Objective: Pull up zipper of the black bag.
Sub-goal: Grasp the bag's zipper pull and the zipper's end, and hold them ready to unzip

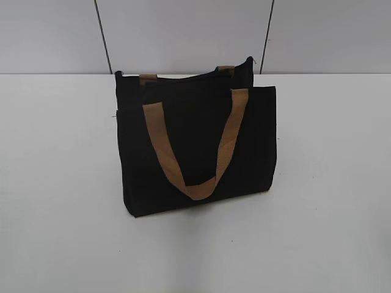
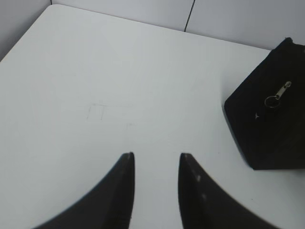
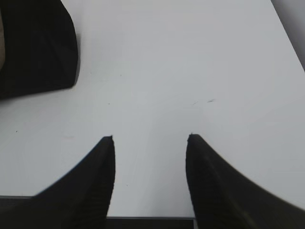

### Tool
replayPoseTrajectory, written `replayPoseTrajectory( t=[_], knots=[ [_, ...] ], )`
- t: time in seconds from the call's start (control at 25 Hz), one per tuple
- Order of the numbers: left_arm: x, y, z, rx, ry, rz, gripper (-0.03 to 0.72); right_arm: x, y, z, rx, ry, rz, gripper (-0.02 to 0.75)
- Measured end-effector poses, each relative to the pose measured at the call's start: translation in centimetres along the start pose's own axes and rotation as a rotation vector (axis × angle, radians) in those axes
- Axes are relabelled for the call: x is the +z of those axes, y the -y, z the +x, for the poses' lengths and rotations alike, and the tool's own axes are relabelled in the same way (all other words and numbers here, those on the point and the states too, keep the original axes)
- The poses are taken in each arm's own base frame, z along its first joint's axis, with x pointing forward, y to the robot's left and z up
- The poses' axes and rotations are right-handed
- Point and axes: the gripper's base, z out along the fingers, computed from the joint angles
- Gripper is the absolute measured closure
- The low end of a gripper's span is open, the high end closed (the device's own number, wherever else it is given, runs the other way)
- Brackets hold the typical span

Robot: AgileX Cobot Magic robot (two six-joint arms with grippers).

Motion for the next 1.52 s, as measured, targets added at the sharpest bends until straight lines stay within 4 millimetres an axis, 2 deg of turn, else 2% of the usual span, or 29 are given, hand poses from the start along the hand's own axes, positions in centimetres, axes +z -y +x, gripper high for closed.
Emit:
replayPoseTrajectory(
  t=[0.84, 0.92, 1.12, 1.4, 1.52],
  knots=[
    [0.1, 0.0, -0.1, 0.001, -0.002, 0.0, 0.449, 0.0, 0.0, 0.0, 0.0, 0.0, 0.0, 0.357],
    [0.2, 0.0, -0.9, 0.032, 0.015, -0.006, 0.436, 0.0, 0.0, 0.0, 0.0, 0.0, 0.0, 0.357],
    [0.4, 0.6, -5.5, 0.133, 0.199, 0.009, 0.367, 0.0, 0.0, 0.0, 0.0, 0.0, 0.0, 0.357],
    [4.1, 1.5, -9.2, 0.206, 0.307, 0.073, 0.349, 0.0, 0.0, 0.0, 0.0, 0.0, 0.0, 0.357],
    [6.3, 2.1, -10.0, 0.219, 0.358, 0.115, 0.348, 0.0, 0.0, 0.0, 0.0, 0.0, 0.0, 0.357]
  ],
)
